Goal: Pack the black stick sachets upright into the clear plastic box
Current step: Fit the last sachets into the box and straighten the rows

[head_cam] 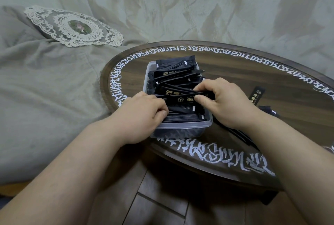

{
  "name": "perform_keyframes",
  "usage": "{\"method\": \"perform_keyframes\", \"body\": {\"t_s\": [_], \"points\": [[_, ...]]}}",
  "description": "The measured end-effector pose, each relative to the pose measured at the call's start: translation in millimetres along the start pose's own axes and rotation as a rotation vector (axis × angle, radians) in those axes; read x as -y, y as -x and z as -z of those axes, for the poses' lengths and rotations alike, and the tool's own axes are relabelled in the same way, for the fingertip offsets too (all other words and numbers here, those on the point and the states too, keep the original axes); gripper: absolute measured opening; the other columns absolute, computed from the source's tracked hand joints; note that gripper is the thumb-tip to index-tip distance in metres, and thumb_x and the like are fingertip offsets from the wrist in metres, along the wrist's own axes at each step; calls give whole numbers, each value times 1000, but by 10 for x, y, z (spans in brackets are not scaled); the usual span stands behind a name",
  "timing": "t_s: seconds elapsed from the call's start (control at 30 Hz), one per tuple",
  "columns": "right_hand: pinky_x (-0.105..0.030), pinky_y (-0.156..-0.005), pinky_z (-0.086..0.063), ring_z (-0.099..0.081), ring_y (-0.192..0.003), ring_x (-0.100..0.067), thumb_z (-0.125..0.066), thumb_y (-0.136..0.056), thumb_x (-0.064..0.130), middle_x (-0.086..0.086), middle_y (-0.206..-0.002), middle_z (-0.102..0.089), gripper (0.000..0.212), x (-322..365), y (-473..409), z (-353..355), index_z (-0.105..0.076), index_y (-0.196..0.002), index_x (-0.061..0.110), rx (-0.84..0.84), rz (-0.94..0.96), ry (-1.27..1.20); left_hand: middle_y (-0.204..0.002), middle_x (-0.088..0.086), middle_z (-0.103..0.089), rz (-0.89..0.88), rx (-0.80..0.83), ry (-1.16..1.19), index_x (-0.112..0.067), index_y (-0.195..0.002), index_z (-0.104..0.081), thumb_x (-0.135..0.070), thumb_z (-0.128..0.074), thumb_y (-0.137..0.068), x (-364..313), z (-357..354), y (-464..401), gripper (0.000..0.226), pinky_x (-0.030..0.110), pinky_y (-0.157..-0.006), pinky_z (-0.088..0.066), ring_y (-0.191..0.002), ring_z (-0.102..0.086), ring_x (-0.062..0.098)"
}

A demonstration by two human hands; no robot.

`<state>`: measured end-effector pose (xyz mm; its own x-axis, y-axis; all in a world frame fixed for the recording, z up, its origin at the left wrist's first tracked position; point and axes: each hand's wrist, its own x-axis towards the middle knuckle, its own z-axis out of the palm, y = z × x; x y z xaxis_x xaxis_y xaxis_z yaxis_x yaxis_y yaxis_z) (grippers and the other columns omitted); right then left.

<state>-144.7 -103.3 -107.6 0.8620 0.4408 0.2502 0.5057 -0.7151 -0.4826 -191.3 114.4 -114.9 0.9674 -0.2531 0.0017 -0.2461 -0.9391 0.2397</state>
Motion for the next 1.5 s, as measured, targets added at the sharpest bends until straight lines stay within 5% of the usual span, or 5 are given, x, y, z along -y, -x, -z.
{"method": "perform_keyframes", "body": {"t_s": [0.53, 0.73, 1.13, 1.3, 1.5], "points": [[-28, -80, -42, -54, -85, -10, -63, -88, 31, 14, -83, -55, 16, 45, 37, 49, -68, -102, 26, 85, 20, -21, -85, -15, -69, 17, -61, 220, -34, -83, -67, -35, -60, -89, 23, 162, 124, 10, 23, -81, -46, -84, -61, 0], [-23, -76, -34, -46, -87, -5, -67, -85, 32, 16, -80, -49, 14, 88, 76, 22, -70, -98, 27, 97, 58, -5, -61, -9, -61, 137, -413, 361, -27, -66, -56, -31, -62, -82, 134, 196, 85, 18, 29, -63, -44, -61, -56, 6], [-36, -96, -32, -32, -106, -10, -28, -92, 57, 18, -93, -54, 44, 39, 66, -140, -63, -99, 31, 149, 111, 81, -86, -16, -65, 127, -284, 162, -38, -99, -71, -31, -59, -92, 115, 69, 37, 15, 25, -76, -39, -92, -56, 7], [-25, -85, -33, -37, -107, -9, -49, -94, 39, 16, -91, -59, 19, 12, 37, -137, -65, -88, 29, 60, 89, 69, -104, -14, -66, 136, -293, 54, -36, -109, -69, -30, -61, -90, 150, 23, 4, 21, 31, -89, -39, -109, -45, 16], [-31, -91, -40, -36, -111, -9, -52, -94, 34, 18, -87, -54, 22, 29, 30, -123, -63, -112, 28, 69, 84, 114, -116, -13, -64, 126, -229, -13, -36, -119, -64, -33, -58, -92, 154, -28, -20, 28, 35, -99, -38, -111, -42, 19]]}}
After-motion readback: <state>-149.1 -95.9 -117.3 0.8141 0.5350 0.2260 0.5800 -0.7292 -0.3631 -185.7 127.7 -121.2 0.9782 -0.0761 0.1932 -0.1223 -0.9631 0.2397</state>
